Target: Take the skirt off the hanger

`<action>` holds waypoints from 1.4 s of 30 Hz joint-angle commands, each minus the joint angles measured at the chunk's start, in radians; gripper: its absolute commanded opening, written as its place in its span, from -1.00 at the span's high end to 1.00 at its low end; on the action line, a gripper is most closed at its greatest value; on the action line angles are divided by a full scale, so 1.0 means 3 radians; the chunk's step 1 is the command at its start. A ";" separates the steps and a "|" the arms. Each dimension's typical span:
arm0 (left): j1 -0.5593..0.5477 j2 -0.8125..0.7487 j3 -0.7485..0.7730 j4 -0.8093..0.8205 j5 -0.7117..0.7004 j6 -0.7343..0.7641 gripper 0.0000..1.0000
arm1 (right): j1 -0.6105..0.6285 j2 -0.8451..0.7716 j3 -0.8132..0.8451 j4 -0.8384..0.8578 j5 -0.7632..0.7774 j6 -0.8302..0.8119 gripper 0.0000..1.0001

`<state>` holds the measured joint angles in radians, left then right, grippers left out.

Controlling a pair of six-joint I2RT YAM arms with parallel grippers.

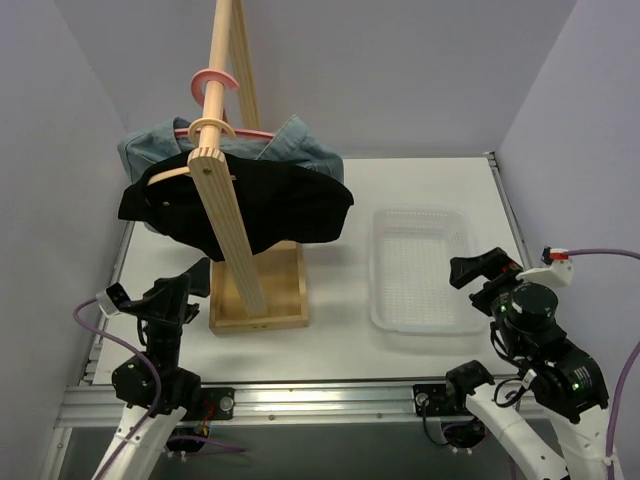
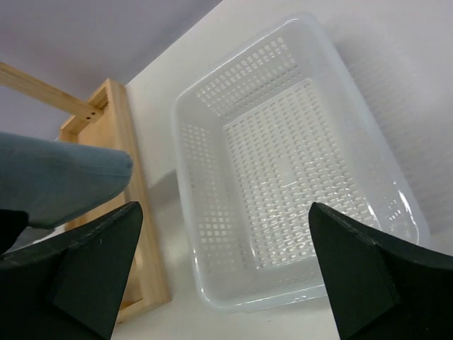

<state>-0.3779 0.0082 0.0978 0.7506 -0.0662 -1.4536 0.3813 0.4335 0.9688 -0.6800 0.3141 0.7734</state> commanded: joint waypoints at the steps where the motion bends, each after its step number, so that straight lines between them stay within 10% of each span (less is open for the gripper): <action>1: 0.0017 -0.0248 0.0837 -0.2290 0.0185 0.0263 -0.88 | 0.0018 0.0195 0.0130 -0.0029 0.0384 -0.0175 -1.00; 5: 0.0022 -0.0058 0.2076 -0.4656 -0.0760 0.0444 -0.88 | 0.0018 0.0288 0.0120 0.0348 -0.0013 -0.0710 -1.00; 18: -0.0146 -0.0069 0.2634 -0.4900 -0.0593 0.1597 -0.88 | 0.0018 0.1714 0.0743 0.0558 -0.1011 -0.1151 -1.00; 23: -0.0259 0.0713 0.3165 -0.5686 -0.0862 0.2002 -0.88 | 0.0012 0.1827 0.1050 0.0763 -0.1567 -0.1345 -1.00; 42: -0.0249 0.1185 0.3637 -0.6101 -0.0526 0.2365 -0.88 | 0.0063 0.2906 0.2088 0.1867 -0.4033 -0.1729 -0.69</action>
<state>-0.4511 0.3580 1.1625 -1.0424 -0.2527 -0.7826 0.3843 1.2686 1.5513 -0.2096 -0.7376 0.2798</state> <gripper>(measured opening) 0.941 0.857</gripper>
